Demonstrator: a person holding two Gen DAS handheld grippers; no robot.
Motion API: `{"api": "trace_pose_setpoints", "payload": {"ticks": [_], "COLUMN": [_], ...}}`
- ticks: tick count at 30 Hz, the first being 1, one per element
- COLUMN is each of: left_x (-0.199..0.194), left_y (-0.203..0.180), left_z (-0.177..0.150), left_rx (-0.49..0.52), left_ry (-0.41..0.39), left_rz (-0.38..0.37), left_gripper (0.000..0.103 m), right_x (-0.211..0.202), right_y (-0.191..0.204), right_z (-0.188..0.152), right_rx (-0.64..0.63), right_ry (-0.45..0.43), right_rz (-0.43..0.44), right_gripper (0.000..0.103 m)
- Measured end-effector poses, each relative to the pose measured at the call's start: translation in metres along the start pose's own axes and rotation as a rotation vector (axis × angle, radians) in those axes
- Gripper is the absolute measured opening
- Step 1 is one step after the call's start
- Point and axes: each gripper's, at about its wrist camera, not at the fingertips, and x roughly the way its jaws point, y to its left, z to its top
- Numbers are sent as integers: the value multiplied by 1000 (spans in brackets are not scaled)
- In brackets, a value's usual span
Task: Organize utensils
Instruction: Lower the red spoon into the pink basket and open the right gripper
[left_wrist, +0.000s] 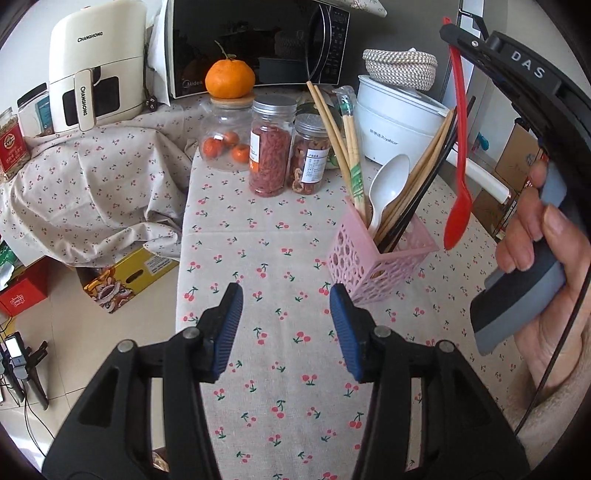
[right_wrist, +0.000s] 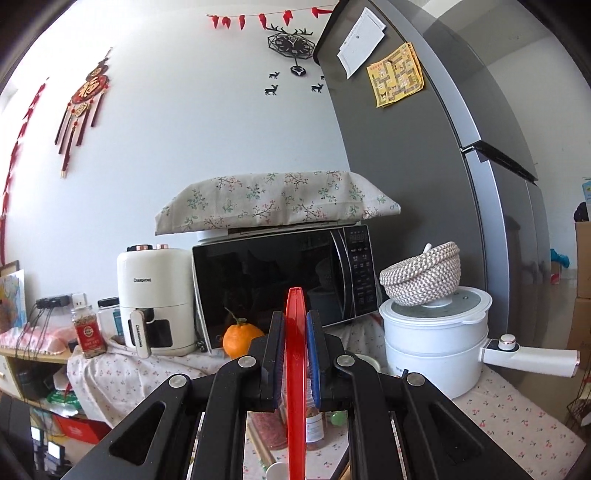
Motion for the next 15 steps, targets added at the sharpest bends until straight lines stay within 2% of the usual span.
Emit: {"api": "trace_pose_setpoints", "payload": {"ticks": [6,15], "left_x": [6,18], "left_y": [-2,13], "left_z": [2,3], "left_rx": [23,-18], "left_ry": [12,68], "left_rz": [-33,-22], "left_gripper": [50,50], "right_x": [8,10], "right_y": [5,-1], "right_z": [-11,-19], "right_rx": [-12,32], "right_ry": [-59,-62], "right_rz": [-46,-49], "right_gripper": [11,11]}}
